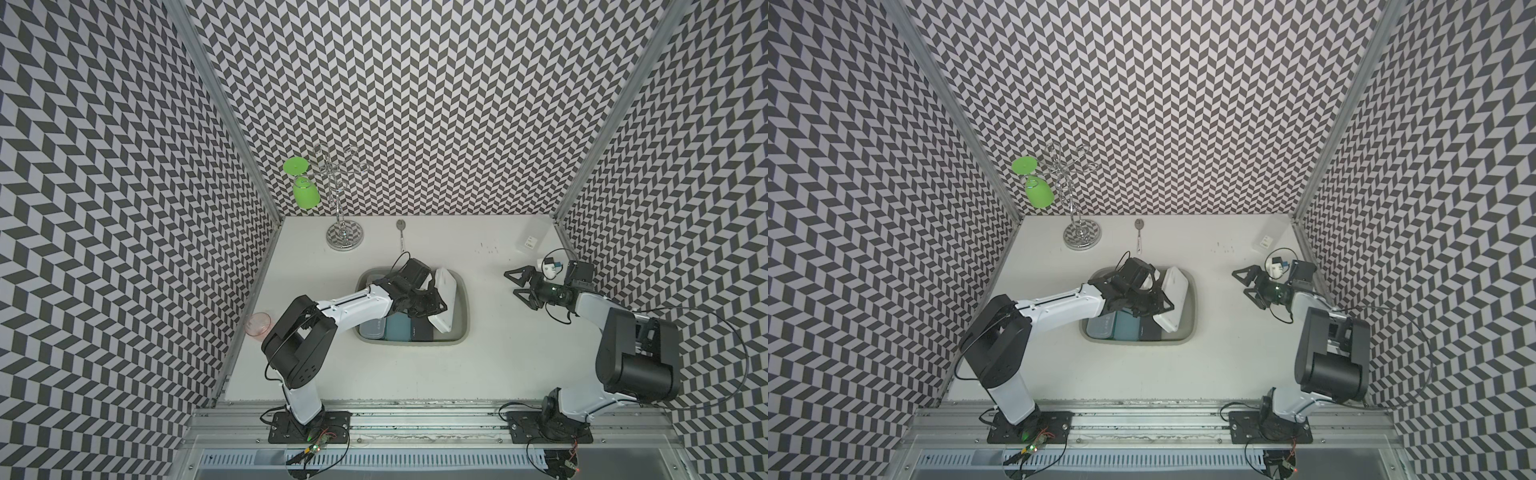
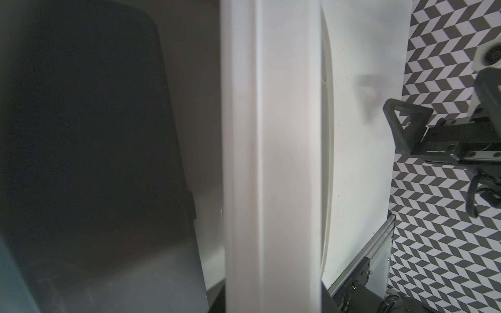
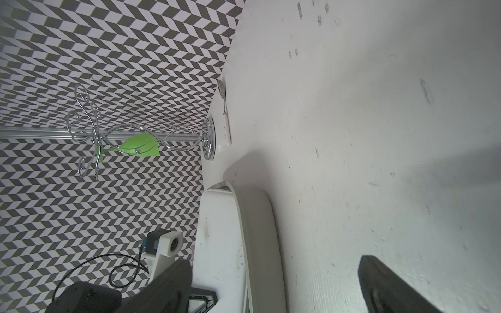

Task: Put the pencil case into the storage box
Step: Place the pencil case at the storage box.

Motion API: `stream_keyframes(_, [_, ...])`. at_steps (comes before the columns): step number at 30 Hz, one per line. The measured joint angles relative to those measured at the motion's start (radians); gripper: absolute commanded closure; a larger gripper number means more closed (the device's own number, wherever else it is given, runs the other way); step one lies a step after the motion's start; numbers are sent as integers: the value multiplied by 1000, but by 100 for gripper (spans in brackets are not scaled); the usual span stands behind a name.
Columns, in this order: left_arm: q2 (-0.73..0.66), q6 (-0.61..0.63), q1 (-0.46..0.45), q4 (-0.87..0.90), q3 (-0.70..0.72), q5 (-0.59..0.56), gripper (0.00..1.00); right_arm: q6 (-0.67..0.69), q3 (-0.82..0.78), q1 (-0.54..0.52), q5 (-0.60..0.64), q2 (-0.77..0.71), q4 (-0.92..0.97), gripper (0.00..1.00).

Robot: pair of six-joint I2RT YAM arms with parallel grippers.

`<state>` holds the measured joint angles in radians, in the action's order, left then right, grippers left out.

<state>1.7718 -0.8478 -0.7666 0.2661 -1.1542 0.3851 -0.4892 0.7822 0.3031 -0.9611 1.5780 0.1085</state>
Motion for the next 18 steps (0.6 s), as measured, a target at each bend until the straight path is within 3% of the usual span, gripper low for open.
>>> stream_keyframes(3, [11, -7, -10, 6, -2, -3, 79, 5, -3, 0, 0, -2, 1, 0])
stream_keyframes(13, [90, 1, -29, 16, -101, 4, 33, 11, -25, 0, 0, -3, 4, 1])
stream_keyframes(18, [93, 31, -37, 84, -165, -3, 28, 10, -27, 0, 0, -12, 2, 0])
